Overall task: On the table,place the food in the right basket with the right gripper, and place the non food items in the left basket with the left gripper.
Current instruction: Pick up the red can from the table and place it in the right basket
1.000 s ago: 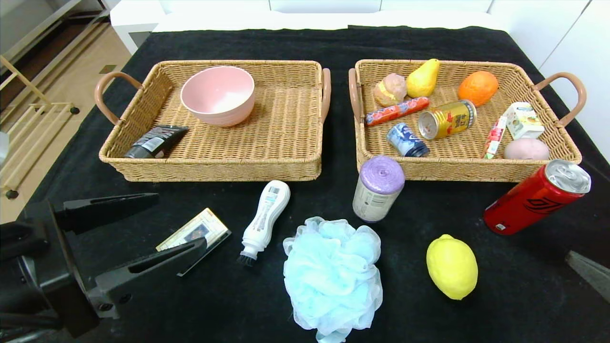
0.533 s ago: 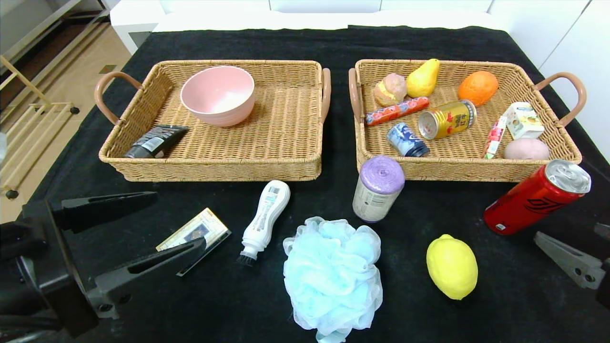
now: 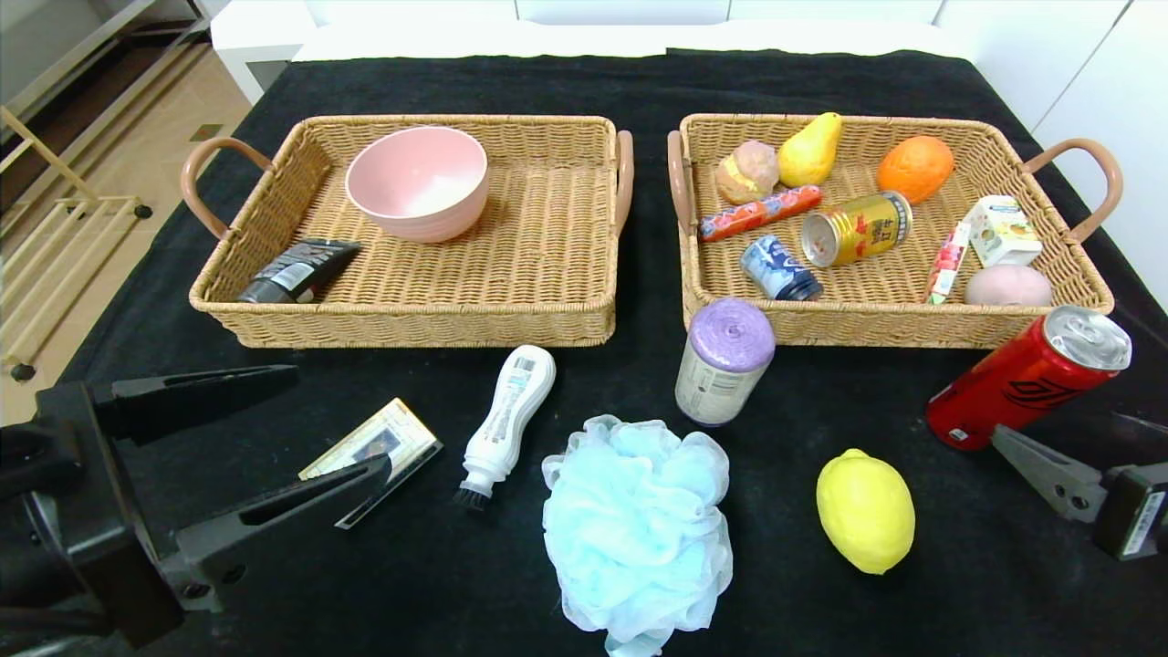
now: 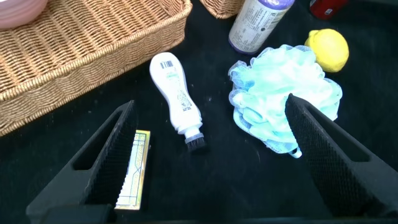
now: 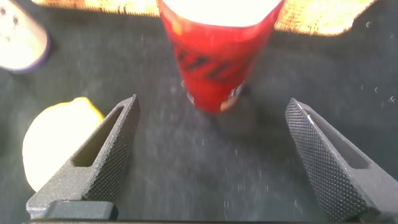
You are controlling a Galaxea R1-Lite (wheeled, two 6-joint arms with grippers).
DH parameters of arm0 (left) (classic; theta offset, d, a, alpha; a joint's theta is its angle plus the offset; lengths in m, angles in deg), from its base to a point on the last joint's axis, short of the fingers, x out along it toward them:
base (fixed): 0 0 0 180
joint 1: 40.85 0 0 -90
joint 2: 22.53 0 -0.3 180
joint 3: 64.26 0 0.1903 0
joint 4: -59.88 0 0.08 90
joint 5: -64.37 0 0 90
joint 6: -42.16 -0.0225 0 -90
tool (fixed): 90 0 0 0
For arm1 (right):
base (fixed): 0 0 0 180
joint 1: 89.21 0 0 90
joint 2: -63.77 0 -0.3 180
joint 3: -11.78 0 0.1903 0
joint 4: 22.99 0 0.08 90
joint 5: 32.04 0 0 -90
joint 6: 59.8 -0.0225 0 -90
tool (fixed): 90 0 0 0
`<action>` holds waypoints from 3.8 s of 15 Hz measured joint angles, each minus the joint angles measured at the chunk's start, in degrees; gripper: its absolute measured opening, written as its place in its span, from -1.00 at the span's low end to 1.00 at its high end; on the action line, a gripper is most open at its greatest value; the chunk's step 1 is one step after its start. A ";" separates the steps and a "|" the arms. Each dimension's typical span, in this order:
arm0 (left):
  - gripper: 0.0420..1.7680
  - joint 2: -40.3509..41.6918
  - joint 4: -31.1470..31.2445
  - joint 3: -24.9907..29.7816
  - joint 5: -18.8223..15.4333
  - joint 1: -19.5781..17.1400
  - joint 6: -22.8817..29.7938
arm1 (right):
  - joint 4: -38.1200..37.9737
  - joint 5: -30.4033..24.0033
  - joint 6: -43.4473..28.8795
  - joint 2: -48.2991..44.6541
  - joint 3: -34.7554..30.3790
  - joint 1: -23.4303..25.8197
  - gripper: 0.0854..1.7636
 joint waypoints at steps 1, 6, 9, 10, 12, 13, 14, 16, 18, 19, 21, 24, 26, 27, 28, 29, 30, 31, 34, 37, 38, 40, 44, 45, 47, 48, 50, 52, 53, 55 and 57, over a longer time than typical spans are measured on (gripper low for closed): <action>0.94 -0.09 0.01 0.00 0.00 0.00 -0.04 | 0.72 0.06 -0.05 0.82 0.00 -0.16 0.94; 0.94 -0.37 0.00 0.00 -0.02 0.00 -0.52 | 1.43 0.94 -0.66 3.05 0.63 -0.30 0.94; 0.94 -0.44 0.06 0.00 -0.02 0.00 -0.57 | 9.17 2.62 -0.73 5.58 0.60 -0.30 0.94; 0.94 -0.44 0.01 0.00 -0.02 -0.02 -0.57 | 11.76 3.36 -0.73 6.75 0.49 -0.30 0.94; 0.94 -0.44 0.01 0.01 -0.02 -0.02 -0.57 | 13.91 4.11 -0.79 8.68 0.27 -0.35 0.94; 0.94 -0.44 0.01 0.04 0.00 -0.02 -0.57 | 13.99 4.13 -0.88 9.25 0.27 -0.35 0.94; 0.94 -0.44 0.00 0.06 -0.02 -0.05 -0.57 | 14.10 4.14 -0.96 9.75 0.30 -0.35 0.94; 0.94 -0.44 0.00 0.09 0.00 -0.05 -0.59 | 16.34 4.17 -1.32 10.83 0.46 -0.13 0.94; 0.94 -0.44 0.00 0.09 -0.02 -0.07 -0.57 | 19.65 4.11 -1.43 12.24 0.24 0.23 0.94; 0.94 -0.44 0.00 0.15 -0.02 -0.09 -0.63 | 19.90 4.13 -1.48 12.70 0.02 0.30 0.94; 0.94 -0.48 0.00 0.17 -0.02 -0.09 -0.67 | 20.59 5.30 -1.51 13.25 -0.11 0.41 0.94; 0.94 -0.57 -0.05 0.23 0.00 -0.09 -0.67 | 21.30 5.66 -1.56 13.58 -0.20 0.45 0.87; 0.94 -0.69 -0.07 0.26 0.04 -0.09 -0.67 | 21.33 5.66 -1.65 13.71 -0.23 0.50 0.47; 0.94 -0.74 -0.07 0.26 0.04 -0.11 -0.67 | 21.36 5.63 -1.82 13.75 -0.28 0.48 0.28; 0.94 -0.74 -0.07 0.26 0.06 -0.11 -0.72 | 21.41 5.60 -1.90 13.80 -0.33 0.48 0.17; 0.94 -0.77 -0.07 0.28 0.04 -0.13 -0.74 | 21.42 5.60 -1.95 13.86 -0.33 0.50 0.13; 0.94 -0.77 -0.10 0.33 0.06 -0.13 -0.94 | 21.42 5.62 -1.97 13.89 -0.33 0.50 0.12; 0.94 -0.77 -0.10 0.34 0.06 -0.18 -1.00 | 21.42 5.55 -1.97 13.92 -0.33 0.48 0.12; 0.94 -0.77 -0.10 0.44 0.06 -0.16 -1.18 | 21.53 5.51 -1.95 14.08 -0.50 0.43 0.11; 0.94 -0.78 -0.10 0.50 0.09 -0.16 -1.21 | 21.58 5.51 -1.84 14.21 -0.65 0.33 0.11; 0.94 -0.78 -0.05 0.52 0.01 -0.18 -1.21 | 21.55 5.46 -1.84 14.21 -0.65 0.22 0.11; 0.94 -0.83 0.01 0.59 0.01 -0.18 -1.35 | 21.25 5.40 -1.60 13.82 -0.72 -0.33 0.11; 0.94 -0.94 -0.13 0.56 0.01 -0.27 -1.38 | 17.20 5.24 -0.10 10.33 0.66 -1.23 0.10; 0.94 -0.94 -0.18 0.55 0.00 -0.30 -1.30 | 13.89 5.22 0.11 8.90 2.19 -1.37 0.10; 0.94 -0.96 -0.18 0.48 0.00 -0.35 -1.30 | 7.02 5.22 0.34 6.30 6.89 -1.45 0.10; 0.94 -0.94 -0.18 0.48 0.00 -0.41 -1.35 | 3.28 5.18 0.43 5.18 9.78 -1.37 0.10; 0.94 -0.96 -0.18 0.48 0.00 -0.60 -1.35 | -1.55 4.72 0.45 4.05 15.70 -0.94 0.10; 0.94 -0.96 -0.18 0.45 0.00 -0.61 -1.30 | -5.02 3.41 0.54 4.63 21.58 -0.16 0.10; 0.94 -0.96 -0.18 0.45 0.00 -0.63 -1.30 | -6.34 2.67 0.65 5.64 24.99 0.63 0.10; 0.94 -0.99 -0.16 0.45 0.00 -0.63 -1.35 | -7.78 1.27 0.83 8.70 31.59 2.44 0.10; 0.94 -0.99 -0.16 0.45 0.00 -0.63 -1.35 | -8.83 -0.27 0.83 13.12 38.19 5.00 0.10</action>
